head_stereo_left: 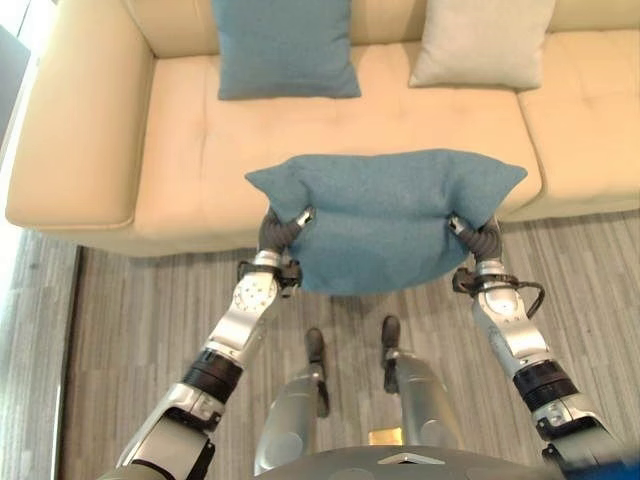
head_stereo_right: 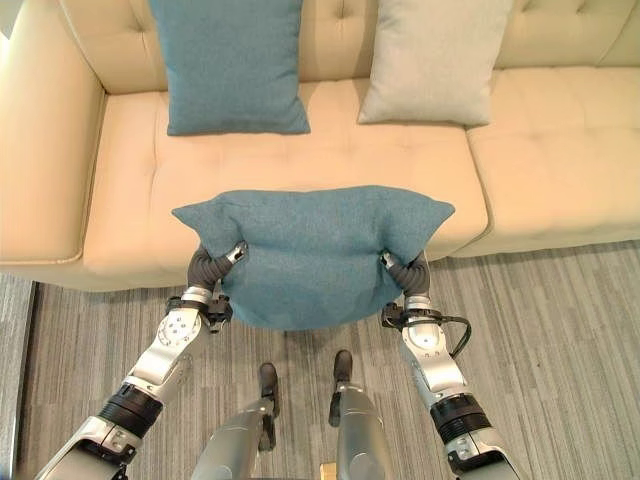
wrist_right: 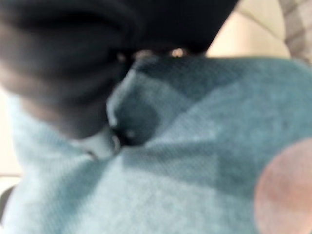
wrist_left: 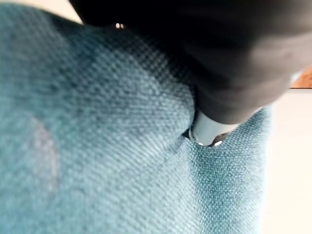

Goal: Pick up all the scattered cushions and arrange them neatly on the sofa.

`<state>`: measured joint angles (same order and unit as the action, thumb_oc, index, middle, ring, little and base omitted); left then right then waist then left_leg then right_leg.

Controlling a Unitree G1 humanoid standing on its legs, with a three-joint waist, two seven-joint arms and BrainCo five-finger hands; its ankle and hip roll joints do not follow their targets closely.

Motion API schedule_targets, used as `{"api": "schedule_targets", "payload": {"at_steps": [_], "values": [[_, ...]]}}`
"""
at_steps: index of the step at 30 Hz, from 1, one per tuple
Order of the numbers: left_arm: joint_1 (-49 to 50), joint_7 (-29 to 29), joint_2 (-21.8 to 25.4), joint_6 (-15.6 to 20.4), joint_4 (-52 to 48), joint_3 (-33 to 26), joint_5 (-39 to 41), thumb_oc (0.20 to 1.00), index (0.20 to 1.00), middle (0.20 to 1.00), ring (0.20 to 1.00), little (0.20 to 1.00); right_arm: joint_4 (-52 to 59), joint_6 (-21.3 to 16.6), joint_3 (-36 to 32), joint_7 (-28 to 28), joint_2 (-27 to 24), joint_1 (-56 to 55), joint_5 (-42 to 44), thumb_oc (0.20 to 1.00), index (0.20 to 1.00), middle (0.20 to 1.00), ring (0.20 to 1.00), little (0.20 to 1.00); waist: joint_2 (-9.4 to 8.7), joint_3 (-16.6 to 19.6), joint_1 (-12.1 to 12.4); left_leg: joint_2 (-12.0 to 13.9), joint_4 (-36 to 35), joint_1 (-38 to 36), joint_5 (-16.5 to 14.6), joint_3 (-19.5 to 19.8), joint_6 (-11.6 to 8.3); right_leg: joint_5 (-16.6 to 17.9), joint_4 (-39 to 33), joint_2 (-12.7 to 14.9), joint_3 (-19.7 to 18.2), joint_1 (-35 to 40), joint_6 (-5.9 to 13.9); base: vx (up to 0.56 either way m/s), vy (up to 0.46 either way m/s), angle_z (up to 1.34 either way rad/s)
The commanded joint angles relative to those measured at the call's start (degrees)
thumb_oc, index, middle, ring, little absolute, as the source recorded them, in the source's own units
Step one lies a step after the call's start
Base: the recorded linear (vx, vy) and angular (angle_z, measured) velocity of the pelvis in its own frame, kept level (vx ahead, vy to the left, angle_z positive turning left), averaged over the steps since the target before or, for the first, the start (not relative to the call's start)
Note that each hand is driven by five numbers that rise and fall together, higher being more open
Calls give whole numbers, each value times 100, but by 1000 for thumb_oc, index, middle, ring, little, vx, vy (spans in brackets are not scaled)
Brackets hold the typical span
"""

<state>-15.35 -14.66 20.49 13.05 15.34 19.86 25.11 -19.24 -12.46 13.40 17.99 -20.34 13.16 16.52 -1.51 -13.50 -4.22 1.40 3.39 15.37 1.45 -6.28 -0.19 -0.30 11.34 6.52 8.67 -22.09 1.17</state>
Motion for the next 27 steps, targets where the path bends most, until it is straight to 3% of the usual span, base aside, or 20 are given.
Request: {"api": "schedule_targets", "payload": {"at_steps": [1,3,6,8,9,11,14,18,19,20,22,24,26,27], "values": [[-234,253,-124,414,-438,-26,-193,200,200,200,200,200,529,-310,-213,-133,26,128,-235,200,200,200,200,200,-24,487,-47,109,337,-243,-593,557,-291,-112,-430,-15,-108,667,322,99,-105,-7],[19,375,-116,328,-313,-64,-197,200,200,200,200,200,453,-297,-337,-191,59,-208,-186,200,200,200,200,200,-103,627,-124,204,545,-441,-631,506,-383,-177,-724,-238,-239,1198,238,84,-119,-4],[126,390,-94,293,-354,-92,-197,200,200,200,200,200,527,-264,-311,-230,20,-285,-193,200,200,200,200,200,-170,577,-68,157,1025,-327,-645,754,-439,-146,-816,-269,-371,1361,201,2,6,-10],[249,419,-169,266,-405,-98,-228,200,200,200,200,200,537,-238,-257,-313,-1,-342,-228,200,200,200,200,200,-212,595,74,-174,822,-174,-717,1764,-427,-74,-916,-319,-700,1393,236,-5,101,-37],[246,418,-167,266,-405,-97,-228,200,200,200,200,200,537,-237,-259,-314,1,-341,-228,200,200,200,200,200,-221,614,58,-191,793,-155,-676,1775,-424,-59,-925,-301,-688,1371,241,-3,86,-49],[304,495,-219,263,-389,-57,-313,200,200,200,200,200,551,-179,-290,-396,-39,-408,-216,200,200,200,200,200,-207,617,131,-424,721,-73,-695,2255,-378,21,-906,-347,-949,1354,313,5,142,-82],[456,691,-210,213,-437,-32,-325,200,200,200,200,200,552,-124,-351,-619,38,-572,-107,200,200,200,200,200,-146,643,9,-502,659,-270,-712,2124,-267,159,-831,-216,-1290,1254,483,-15,329,-101],[592,782,-81,199,-506,-139,-384,200,200,200,200,200,529,-97,-306,-727,201,-452,-112,200,200,200,200,200,-162,578,113,-507,539,-406,-781,1428,-91,509,-765,-55,-1678,894,817,-105,289,-114],[623,775,-24,209,-549,-200,-363,200,200,200,200,200,499,-95,-274,-731,248,-399,-99,200,200,200,200,200,-166,550,172,-461,506,-421,-768,1225,-74,595,-752,1,-1602,778,862,-150,184,-149],[637,774,30,218,-575,-243,-349,200,200,200,200,200,501,-92,-244,-749,306,-345,-92,200,200,200,200,200,-140,515,272,-374,425,-455,-760,1029,-55,617,-674,85,-1292,632,825,-153,150,-158],[674,807,113,207,-655,-322,-357,200,200,200,200,200,533,-97,-213,-786,337,-351,-107,200,200,200,200,200,-65,515,394,-263,352,-478,-721,759,-11,359,-402,281,-357,678,680,-135,139,-147],[831,859,133,194,-712,-445,-363,200,200,200,200,200,561,-96,-212,-835,368,-429,-151,200,200,200,200,200,-41,594,506,-185,145,-671,-652,466,51,13,-25,293,291,989,587,-125,133,-114],[935,888,118,185,-763,-527,-340,200,200,200,200,200,572,-86,-248,-830,384,-503,-166,200,200,200,200,200,-57,640,643,-146,150,-695,-648,178,40,-117,2,350,828,1235,560,-111,52,-78],[933,888,120,184,-763,-527,-340,200,200,200,200,200,573,-84,-250,-830,385,-502,-167,200,200,200,200,200,-60,648,640,-150,143,-680,-628,181,42,-94,-19,351,833,1228,558,-69,-13,-126]]}}
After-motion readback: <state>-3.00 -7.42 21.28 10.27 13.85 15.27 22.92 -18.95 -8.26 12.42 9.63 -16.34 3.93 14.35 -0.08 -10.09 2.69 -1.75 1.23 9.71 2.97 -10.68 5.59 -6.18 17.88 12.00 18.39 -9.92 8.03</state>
